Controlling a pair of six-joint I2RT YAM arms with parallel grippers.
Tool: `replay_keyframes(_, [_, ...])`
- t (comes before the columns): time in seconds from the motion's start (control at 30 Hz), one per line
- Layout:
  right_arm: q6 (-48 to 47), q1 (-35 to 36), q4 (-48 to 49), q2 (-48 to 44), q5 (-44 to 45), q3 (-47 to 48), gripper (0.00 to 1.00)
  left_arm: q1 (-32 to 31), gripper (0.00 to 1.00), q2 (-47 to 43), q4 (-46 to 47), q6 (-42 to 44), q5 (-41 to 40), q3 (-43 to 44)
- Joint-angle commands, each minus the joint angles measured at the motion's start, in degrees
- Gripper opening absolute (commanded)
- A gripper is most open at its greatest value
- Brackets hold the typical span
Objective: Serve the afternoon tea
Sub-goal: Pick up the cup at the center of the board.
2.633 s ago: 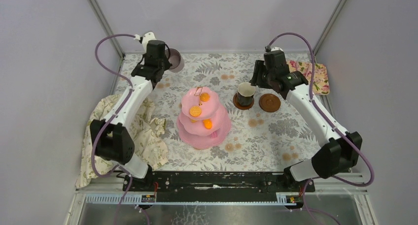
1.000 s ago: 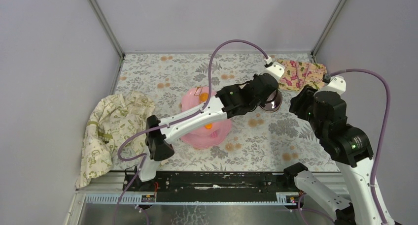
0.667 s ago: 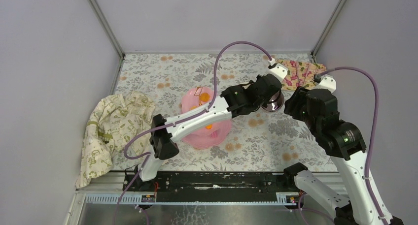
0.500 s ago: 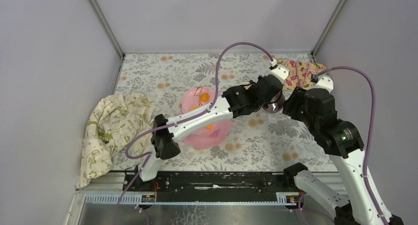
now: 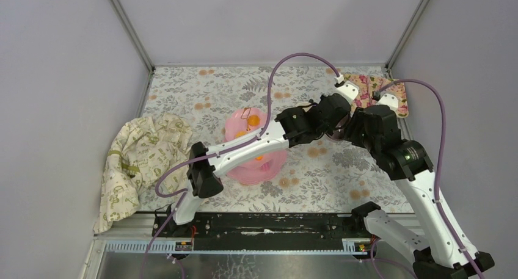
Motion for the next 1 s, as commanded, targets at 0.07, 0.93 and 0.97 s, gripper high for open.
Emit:
replay_keyframes(0.07, [1.2, 0.4, 3.5, 2.7, 1.0, -0.2, 0.43, -1.8, 0.00, -4.2, 6.5, -1.4, -2.6, -1.1])
replay_keyframes(0.93, [4.2, 0.4, 5.6, 7.3, 4.8, -0.5, 0.00, -4.1, 0.54, -12.1, 20.4, -2.0, -16.8, -16.9])
replay_keyframes(0.97, [4.2, 0.4, 5.5, 7.3, 4.9, -0.4, 0.00, -4.0, 0.54, -12.2, 20.7, -1.8, -16.9, -16.8])
